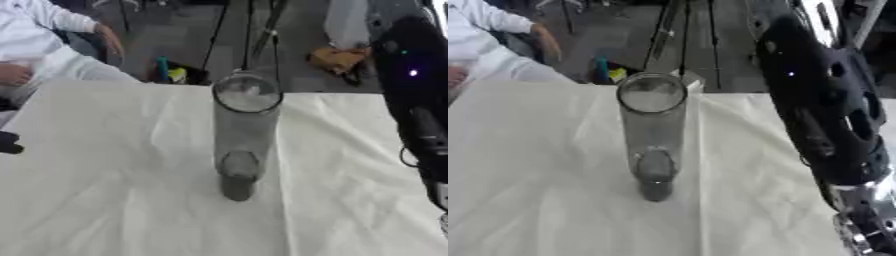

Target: Arrange flowers into the vase.

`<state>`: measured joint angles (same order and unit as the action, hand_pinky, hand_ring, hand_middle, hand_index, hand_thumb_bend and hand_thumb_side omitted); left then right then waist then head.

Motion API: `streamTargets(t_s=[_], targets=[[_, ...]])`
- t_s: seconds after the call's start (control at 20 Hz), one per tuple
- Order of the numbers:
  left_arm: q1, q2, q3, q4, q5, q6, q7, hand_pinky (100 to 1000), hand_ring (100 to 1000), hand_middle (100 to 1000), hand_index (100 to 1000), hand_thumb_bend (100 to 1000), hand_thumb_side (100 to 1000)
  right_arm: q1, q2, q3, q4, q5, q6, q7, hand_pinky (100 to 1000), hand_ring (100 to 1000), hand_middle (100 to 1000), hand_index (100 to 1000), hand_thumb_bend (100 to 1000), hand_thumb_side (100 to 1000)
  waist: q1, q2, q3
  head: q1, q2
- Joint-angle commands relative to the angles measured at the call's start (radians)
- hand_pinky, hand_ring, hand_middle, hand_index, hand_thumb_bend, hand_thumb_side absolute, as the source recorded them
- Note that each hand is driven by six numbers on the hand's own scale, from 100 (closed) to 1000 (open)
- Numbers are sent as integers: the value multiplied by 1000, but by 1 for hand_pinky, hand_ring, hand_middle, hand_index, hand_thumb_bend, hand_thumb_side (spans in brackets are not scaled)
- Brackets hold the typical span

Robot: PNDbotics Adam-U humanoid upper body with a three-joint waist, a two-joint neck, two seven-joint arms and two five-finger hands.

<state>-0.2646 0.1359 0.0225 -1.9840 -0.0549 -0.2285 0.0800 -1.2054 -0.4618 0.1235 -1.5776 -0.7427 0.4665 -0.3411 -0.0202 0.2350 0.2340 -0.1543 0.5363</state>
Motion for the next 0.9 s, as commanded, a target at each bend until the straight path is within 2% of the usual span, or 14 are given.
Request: streamTargets(t_s=[0.05,0.9], targets=[[-11,17,-7,-16,0,2,-2,536,578,720,858,100,985,-6,-13,1,-31,9,-5,6,100,100,100,100,227,328,-6,-32,3,2,2],[-13,6,-9,-16,-9,5,-5,533,578,720,856,100,984,61,-29,0,-52,24,5,50,100,100,100,100,238,317,-13,-13,19,-5,-2]])
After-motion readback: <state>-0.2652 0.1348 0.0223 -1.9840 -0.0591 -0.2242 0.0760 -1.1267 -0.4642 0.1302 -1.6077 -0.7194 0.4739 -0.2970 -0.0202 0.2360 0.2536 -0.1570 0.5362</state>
